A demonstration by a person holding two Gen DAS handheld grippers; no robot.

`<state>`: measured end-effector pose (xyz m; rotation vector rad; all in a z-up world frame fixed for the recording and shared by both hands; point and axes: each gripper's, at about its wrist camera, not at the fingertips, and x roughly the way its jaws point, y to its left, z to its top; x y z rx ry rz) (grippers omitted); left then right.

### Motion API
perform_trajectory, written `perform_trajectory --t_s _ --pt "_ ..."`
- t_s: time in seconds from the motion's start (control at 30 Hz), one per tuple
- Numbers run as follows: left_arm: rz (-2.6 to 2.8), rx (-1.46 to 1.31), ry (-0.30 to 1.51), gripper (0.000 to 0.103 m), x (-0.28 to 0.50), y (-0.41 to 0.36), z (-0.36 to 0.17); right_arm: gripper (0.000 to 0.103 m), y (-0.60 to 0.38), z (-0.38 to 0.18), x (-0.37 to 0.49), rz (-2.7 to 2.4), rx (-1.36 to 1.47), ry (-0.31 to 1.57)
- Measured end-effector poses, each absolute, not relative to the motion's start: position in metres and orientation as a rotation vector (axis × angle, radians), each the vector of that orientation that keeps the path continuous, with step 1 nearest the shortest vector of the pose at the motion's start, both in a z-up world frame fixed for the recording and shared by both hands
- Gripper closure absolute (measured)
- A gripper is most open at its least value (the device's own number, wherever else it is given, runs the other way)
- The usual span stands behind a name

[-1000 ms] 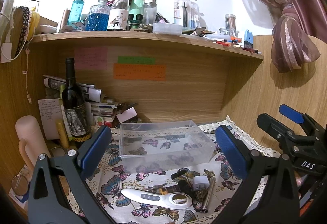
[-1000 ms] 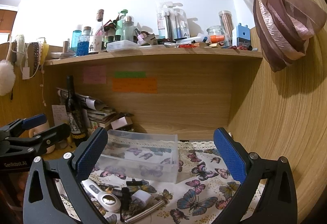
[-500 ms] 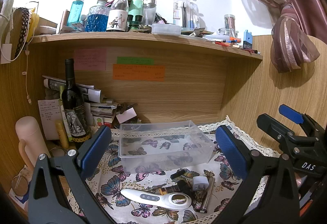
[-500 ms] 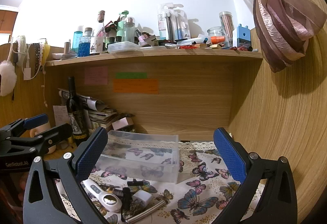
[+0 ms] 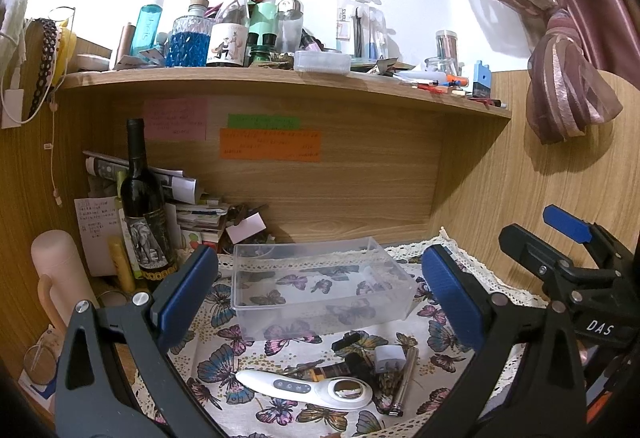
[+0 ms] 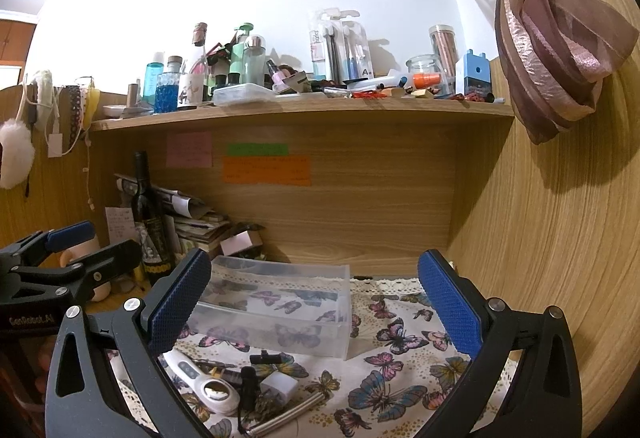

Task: Organize rigid objects

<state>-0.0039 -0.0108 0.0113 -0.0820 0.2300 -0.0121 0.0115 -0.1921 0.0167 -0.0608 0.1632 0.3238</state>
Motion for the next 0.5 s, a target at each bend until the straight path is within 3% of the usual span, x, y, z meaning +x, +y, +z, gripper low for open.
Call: perform_trajectory --t_s 0.5 --pt "-0.013 -0.087 0.233 0.000 -0.0045 -0.0113 0.0121 0.000 -0.1936 0.0164 0.0103 0.321 -0.055 0.163"
